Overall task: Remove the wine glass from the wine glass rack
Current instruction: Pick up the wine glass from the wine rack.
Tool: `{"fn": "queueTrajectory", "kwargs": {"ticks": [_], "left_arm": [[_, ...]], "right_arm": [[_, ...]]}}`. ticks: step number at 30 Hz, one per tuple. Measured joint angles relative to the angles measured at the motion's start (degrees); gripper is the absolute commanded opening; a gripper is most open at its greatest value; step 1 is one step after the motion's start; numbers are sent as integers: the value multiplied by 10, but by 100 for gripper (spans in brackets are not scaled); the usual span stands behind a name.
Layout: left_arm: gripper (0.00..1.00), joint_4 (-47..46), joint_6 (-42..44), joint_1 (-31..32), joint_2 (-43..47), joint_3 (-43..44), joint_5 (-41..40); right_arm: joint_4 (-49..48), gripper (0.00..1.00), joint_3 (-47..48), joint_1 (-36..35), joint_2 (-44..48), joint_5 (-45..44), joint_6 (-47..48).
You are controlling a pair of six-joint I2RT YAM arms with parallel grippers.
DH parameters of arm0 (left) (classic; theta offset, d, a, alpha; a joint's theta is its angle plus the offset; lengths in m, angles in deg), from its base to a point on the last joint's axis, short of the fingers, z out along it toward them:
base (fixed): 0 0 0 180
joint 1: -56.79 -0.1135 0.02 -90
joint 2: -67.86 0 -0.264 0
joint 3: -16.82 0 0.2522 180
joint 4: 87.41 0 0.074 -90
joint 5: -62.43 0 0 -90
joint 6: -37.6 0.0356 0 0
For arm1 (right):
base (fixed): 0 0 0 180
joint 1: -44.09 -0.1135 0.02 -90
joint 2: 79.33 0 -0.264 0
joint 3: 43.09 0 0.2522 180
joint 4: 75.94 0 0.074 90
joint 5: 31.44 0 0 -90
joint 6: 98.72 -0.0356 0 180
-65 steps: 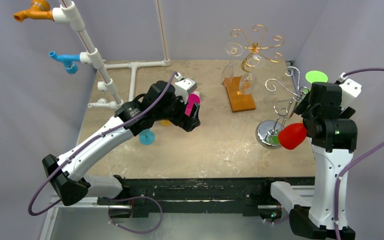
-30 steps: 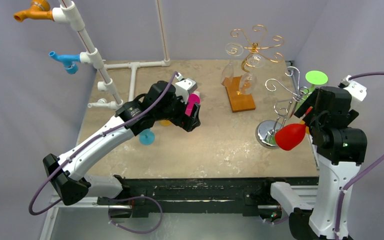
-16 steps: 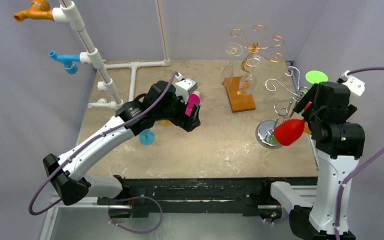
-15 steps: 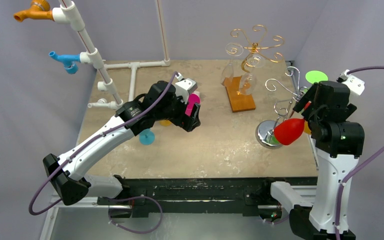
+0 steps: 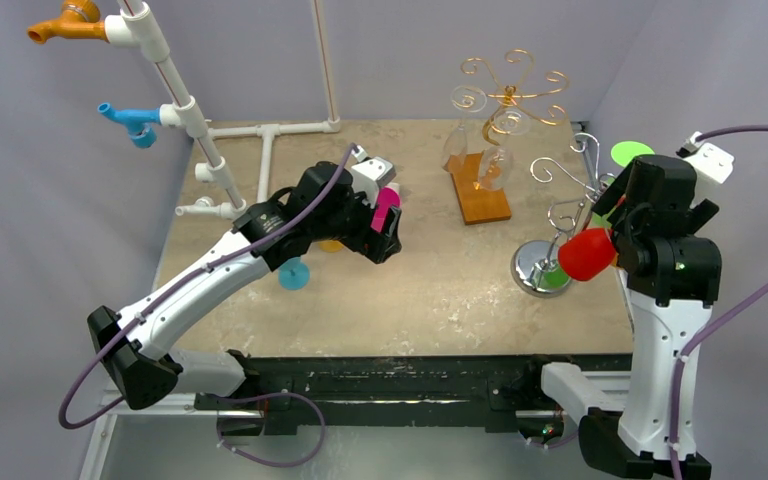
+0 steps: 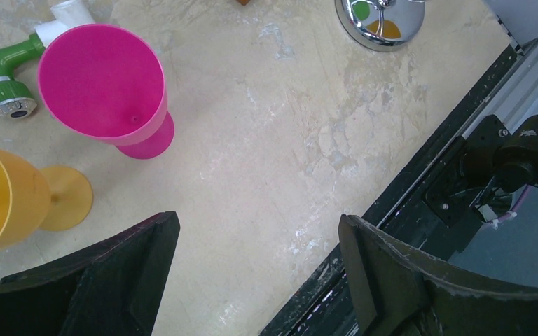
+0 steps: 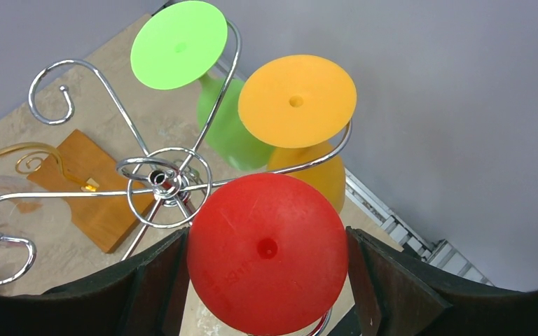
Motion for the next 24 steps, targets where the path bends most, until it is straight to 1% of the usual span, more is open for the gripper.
{"fn": "queueTrajectory", "kwargs": {"ticks": [11, 24], "left_arm": [[91, 0, 0, 0, -12, 0, 0], [91, 0, 0, 0, -17, 0, 0]], "right_arm": [[-20, 53, -23, 0, 3, -33, 9], [-19, 53, -23, 0, 4, -56, 13]]}}
